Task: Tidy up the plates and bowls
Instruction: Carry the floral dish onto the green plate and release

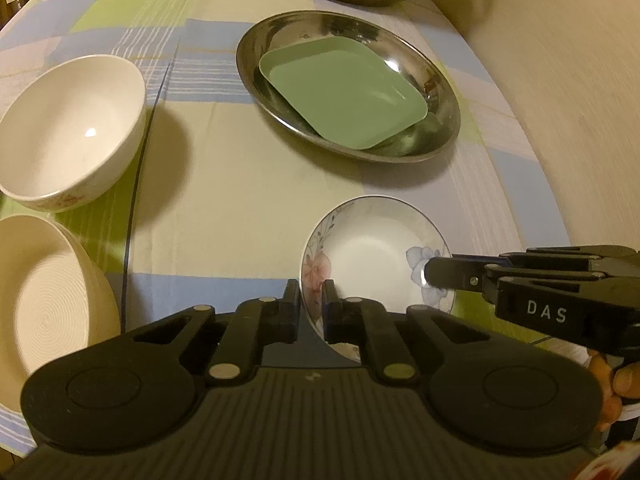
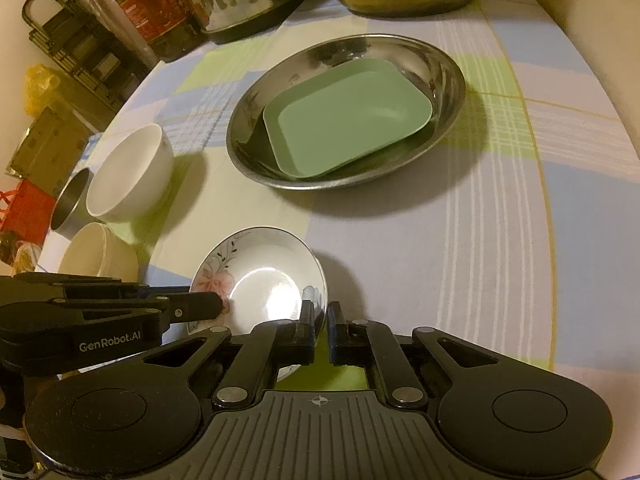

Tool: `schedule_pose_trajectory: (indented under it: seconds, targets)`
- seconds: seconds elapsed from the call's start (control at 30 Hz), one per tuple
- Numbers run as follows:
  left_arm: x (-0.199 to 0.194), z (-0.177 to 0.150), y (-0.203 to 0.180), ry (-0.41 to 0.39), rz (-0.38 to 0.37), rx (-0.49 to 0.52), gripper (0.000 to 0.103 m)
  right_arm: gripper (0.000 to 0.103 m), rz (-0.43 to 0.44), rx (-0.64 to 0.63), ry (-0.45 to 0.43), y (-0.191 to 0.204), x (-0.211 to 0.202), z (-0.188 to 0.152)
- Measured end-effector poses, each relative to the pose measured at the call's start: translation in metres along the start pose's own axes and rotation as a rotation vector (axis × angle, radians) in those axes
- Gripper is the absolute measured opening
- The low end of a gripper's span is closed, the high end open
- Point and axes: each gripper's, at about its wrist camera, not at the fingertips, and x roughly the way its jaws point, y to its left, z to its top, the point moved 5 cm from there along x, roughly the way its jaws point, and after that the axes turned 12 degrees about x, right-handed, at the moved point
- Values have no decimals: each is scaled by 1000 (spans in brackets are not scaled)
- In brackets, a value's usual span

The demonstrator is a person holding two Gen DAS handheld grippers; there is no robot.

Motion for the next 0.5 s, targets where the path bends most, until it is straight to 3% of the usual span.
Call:
schedule_pose_trajectory:
  seconds: [0.5]
  targets:
    - [-22,33,2,-77,18,0,9,5,35,10,-57,14,-21,35]
